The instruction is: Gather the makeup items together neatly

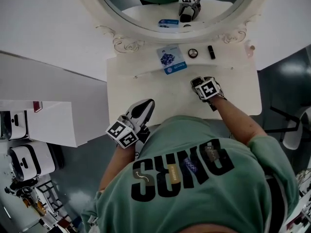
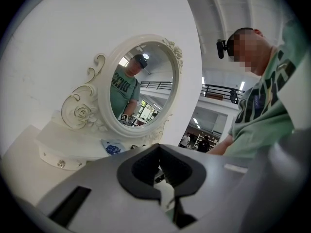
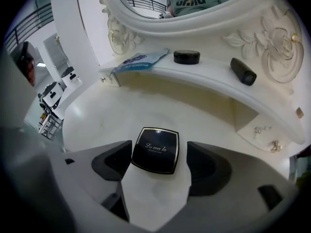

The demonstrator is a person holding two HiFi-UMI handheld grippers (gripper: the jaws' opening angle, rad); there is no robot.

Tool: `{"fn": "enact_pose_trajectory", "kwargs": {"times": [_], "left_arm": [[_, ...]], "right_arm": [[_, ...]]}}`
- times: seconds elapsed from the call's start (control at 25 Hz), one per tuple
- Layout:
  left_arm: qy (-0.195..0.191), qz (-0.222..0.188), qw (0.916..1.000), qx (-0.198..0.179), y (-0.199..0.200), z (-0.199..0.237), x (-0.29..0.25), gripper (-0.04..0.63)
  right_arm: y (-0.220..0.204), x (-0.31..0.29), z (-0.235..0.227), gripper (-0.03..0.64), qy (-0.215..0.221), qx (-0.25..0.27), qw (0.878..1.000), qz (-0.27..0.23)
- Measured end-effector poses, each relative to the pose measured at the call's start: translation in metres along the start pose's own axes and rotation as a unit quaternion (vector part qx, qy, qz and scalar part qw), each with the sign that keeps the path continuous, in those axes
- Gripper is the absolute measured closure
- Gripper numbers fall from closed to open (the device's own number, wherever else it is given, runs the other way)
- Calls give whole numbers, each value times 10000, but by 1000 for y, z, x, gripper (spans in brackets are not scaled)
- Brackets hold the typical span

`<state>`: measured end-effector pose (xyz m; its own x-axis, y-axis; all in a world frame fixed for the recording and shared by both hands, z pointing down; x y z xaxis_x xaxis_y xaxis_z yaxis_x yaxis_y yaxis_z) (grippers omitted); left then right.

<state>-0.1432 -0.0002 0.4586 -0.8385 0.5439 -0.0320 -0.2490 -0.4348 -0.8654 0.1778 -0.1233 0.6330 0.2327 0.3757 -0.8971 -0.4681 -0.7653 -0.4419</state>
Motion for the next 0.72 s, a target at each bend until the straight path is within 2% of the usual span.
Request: {"fn": "enact_pose_trajectory", "kwargs": {"times": [0.2,0.4,0.48,0.52,0.72], "left_arm": [[128,-20,9999,31,0,4,11,586],[164,-68,9998,89,0,13,18,586],[131,-80,9998,104,1,18,17,586],[109,-88,9998,110,2,20,17,586],[-1,-124,9999,119,8,31,18,586]], "right_arm": [[-1,-12,-3,261,40,-448,9989,119],[-2,-13,-1,261,-67,-446,9989,130],[-1,-13,1,271,-147,-480,9985,203],[0,-13,1,301,-174,-516,9982,240],[2,-11,1,308,-168,-637,9972,348]]}}
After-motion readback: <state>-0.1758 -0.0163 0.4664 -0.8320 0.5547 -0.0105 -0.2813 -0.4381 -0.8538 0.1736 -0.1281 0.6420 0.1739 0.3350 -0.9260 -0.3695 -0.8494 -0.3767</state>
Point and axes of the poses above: the fingertips, and each gripper's own axes: x backward along the fingers, z to its left, y out of its top, the point moved 10 cm from there along x, backward along the fingers, and after that the axes turned 5 degrees about -y, right-handed, at the moved point
